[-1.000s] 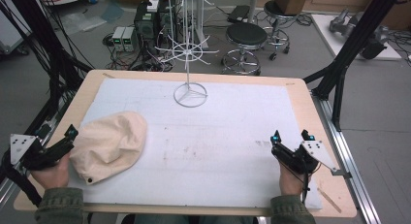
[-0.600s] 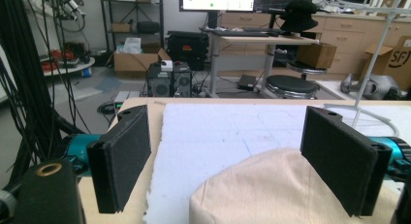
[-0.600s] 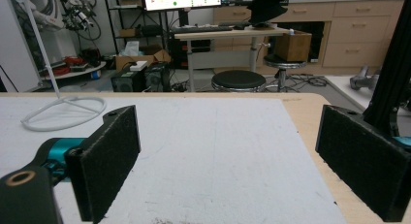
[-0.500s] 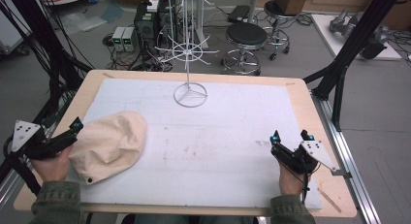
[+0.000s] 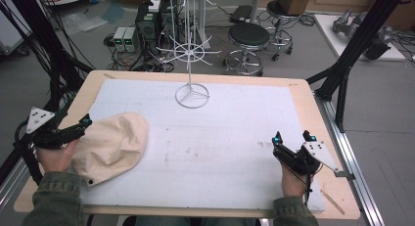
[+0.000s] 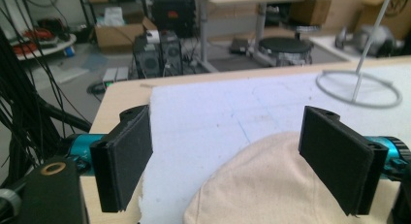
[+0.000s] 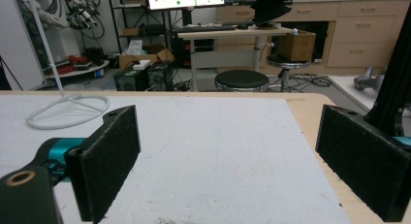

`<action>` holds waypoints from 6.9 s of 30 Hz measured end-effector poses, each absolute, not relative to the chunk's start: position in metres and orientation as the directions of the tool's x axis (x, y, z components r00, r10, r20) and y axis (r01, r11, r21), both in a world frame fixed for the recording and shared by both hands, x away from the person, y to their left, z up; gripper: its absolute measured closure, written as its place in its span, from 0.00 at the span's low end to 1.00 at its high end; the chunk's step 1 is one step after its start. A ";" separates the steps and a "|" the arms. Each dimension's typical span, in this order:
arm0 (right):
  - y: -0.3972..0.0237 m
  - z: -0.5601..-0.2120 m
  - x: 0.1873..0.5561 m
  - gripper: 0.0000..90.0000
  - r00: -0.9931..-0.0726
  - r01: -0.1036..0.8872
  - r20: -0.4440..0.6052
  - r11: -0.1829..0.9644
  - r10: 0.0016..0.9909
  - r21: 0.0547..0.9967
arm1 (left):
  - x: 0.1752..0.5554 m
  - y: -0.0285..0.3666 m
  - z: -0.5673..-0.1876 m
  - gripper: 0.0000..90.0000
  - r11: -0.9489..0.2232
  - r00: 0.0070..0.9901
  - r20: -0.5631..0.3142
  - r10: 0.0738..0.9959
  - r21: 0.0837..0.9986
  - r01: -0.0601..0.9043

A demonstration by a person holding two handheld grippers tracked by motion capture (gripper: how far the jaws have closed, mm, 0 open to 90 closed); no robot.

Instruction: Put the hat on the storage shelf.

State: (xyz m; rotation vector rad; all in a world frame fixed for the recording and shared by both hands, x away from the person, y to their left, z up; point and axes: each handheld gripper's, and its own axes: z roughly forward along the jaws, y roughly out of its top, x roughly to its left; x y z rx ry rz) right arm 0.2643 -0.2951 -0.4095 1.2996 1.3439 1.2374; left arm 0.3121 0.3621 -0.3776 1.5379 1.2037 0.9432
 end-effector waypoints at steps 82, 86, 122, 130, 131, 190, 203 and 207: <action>-0.291 -0.412 0.269 0.09 -0.114 0.156 0.036 -0.018 0.993 0.988 | 0.414 0.333 -0.423 0.59 -0.524 0.612 0.039 0.790 0.560 0.642; -0.292 -0.412 0.269 0.09 -0.112 0.155 0.037 -0.019 0.993 0.988 | 0.412 0.332 -0.422 0.71 -0.536 0.608 0.071 0.791 0.560 0.632; -0.291 -0.412 0.270 0.09 -0.119 0.153 0.041 -0.022 0.992 0.988 | 0.390 0.336 -0.381 0.89 -0.421 0.518 0.115 0.848 0.740 0.525; -0.291 -0.411 0.270 0.09 -0.122 0.151 0.047 -0.028 0.991 0.988 | 0.379 0.343 -0.360 0.89 -0.317 0.469 0.079 0.880 0.832 0.455; -0.291 -0.411 0.270 0.09 -0.119 0.151 0.051 -0.033 0.992 0.988 | 0.377 0.341 -0.355 0.89 -0.294 0.462 0.076 0.884 0.857 0.423; -0.294 -0.411 0.269 0.09 -0.131 0.145 0.062 -0.043 0.989 0.988 | 0.397 0.259 -0.184 0.89 -0.046 0.362 0.077 0.929 0.995 -0.092; -0.293 -0.411 0.268 0.09 -0.143 0.146 0.060 -0.039 0.988 0.988 | 0.431 0.226 -0.130 0.89 0.007 0.398 0.047 0.916 0.991 -0.134; -0.294 -0.411 0.267 0.09 -0.143 0.148 0.060 -0.039 0.988 0.988 | 0.439 0.213 -0.124 0.89 -0.025 0.385 0.075 0.920 0.991 -0.133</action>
